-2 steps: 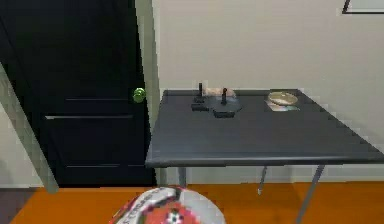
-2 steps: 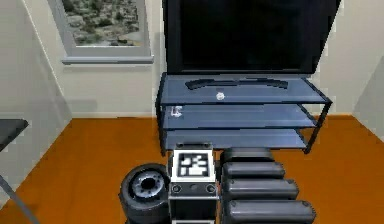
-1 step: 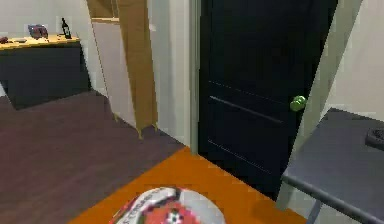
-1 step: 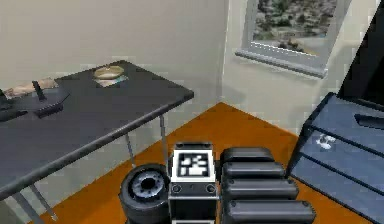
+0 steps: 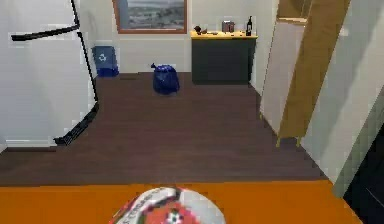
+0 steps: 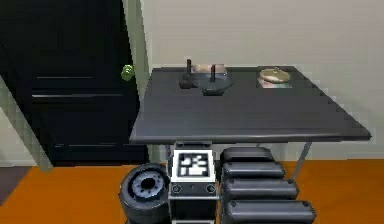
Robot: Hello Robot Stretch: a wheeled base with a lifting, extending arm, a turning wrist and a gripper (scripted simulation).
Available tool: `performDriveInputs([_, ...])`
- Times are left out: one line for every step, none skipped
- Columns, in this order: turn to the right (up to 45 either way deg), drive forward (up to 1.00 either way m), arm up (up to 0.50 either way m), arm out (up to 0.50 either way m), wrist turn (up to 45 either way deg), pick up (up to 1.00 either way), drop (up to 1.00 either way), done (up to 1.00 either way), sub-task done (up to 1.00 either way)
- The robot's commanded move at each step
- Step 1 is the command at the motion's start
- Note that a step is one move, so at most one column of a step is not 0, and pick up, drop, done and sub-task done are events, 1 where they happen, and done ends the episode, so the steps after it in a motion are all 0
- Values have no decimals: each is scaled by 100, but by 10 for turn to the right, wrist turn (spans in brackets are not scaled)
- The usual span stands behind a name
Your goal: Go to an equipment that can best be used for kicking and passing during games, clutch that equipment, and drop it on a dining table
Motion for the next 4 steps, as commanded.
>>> performDriveInputs([-450,0,0,0,0,0,0,0,0])
performDriveInputs([-240,0,0,0,0,0,0,0,0])
performDriveInputs([450,0,0,0,0,0,0,0,0])
performDriveInputs([450,0,0,0,0,0,0,0,0])
